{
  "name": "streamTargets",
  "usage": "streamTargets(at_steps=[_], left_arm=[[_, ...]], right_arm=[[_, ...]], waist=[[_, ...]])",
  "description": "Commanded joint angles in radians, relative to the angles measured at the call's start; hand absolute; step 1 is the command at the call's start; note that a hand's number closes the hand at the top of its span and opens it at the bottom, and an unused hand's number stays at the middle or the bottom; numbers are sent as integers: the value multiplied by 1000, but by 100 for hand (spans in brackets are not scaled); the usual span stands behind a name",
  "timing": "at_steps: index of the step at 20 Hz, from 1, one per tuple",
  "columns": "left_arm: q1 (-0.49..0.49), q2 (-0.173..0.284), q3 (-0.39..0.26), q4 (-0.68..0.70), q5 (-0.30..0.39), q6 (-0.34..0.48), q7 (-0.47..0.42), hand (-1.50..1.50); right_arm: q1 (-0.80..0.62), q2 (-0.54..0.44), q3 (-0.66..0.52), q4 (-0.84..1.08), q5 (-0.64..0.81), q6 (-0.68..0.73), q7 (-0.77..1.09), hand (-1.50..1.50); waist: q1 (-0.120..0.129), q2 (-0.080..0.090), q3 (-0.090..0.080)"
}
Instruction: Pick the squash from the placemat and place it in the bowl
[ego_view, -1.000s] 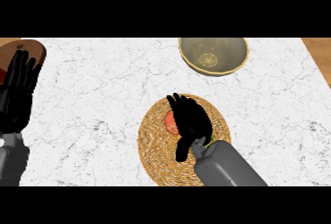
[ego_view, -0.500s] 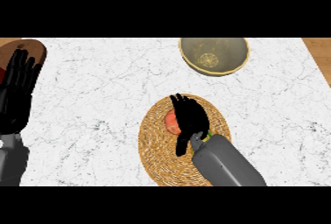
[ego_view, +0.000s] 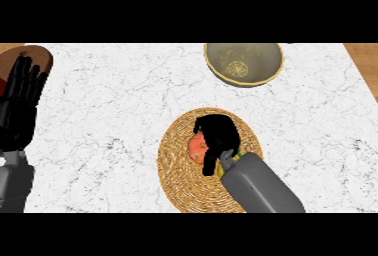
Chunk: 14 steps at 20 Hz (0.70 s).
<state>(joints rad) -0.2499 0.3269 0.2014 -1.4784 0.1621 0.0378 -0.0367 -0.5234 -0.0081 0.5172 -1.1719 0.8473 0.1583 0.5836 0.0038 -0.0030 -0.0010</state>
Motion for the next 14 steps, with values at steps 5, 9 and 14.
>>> streamTargets(at_steps=[5,9,14], left_arm=[[19,-2,19,-47,7,-23,44,0],[21,-21,2,-29,-17,-2,5,0],[3,0,39,-16,5,-2,8,0]], right_arm=[[29,1,-38,-18,102,-28,-84,150],[11,-330,-191,-7,-21,41,-328,150],[-2,-659,-345,116,-73,98,-546,150]], waist=[[-1,2,1],[-8,7,2],[-29,35,8]])
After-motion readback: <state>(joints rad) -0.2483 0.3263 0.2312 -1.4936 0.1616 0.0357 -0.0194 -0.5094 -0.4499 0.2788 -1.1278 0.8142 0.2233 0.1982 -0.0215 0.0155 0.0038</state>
